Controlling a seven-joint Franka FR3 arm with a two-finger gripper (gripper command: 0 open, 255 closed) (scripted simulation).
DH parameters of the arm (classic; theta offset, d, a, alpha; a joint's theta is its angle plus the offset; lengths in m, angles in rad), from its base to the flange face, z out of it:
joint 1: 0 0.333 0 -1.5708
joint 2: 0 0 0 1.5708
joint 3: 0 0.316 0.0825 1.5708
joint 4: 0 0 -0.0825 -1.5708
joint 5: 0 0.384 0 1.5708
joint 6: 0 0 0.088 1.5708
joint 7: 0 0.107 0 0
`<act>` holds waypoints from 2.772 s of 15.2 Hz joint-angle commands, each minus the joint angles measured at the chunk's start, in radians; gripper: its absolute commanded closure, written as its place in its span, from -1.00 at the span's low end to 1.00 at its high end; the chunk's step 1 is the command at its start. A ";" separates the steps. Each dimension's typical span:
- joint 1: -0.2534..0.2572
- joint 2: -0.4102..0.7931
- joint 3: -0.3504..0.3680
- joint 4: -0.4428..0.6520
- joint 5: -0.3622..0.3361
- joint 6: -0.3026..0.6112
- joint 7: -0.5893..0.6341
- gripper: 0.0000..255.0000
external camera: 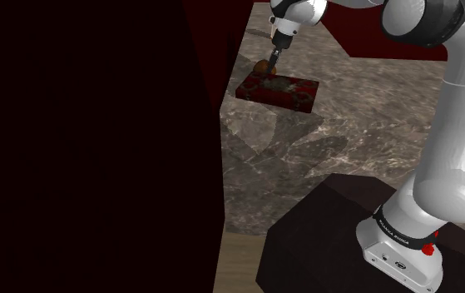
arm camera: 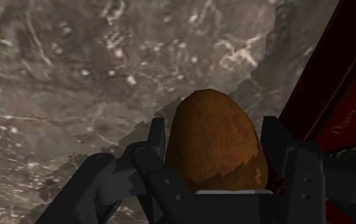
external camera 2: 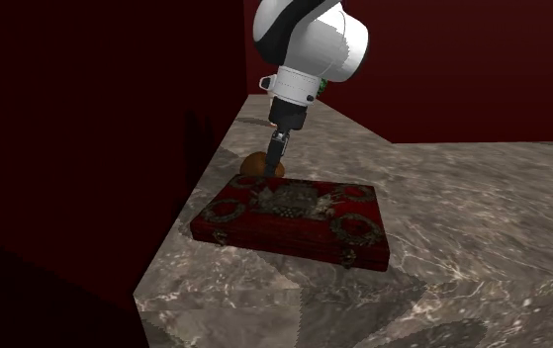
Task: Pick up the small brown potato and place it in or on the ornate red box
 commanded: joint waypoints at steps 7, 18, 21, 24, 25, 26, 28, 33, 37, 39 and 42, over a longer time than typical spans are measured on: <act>0.000 -0.017 -0.006 0.057 -0.018 -0.069 0.027 1.00; -0.011 -0.024 -0.013 0.193 -0.036 -0.205 0.068 1.00; -0.017 -0.020 -0.015 0.238 -0.038 -0.246 0.079 1.00; -0.023 -0.014 -0.016 0.287 -0.038 -0.287 0.089 1.00; -0.023 -0.014 -0.016 0.288 -0.038 -0.288 0.089 1.00; -0.002 -0.066 -0.017 0.216 -0.057 -0.262 0.096 1.00; 0.036 -0.165 -0.017 0.084 -0.096 -0.215 0.114 1.00; 0.093 -0.393 0.008 -0.189 -0.191 -0.131 0.186 1.00; 0.106 -0.561 0.049 -0.371 -0.256 -0.092 0.255 1.00; 0.106 -0.604 0.062 -0.428 -0.268 -0.072 0.271 1.00; 0.105 -0.602 0.061 -0.466 -0.265 -0.033 0.261 1.00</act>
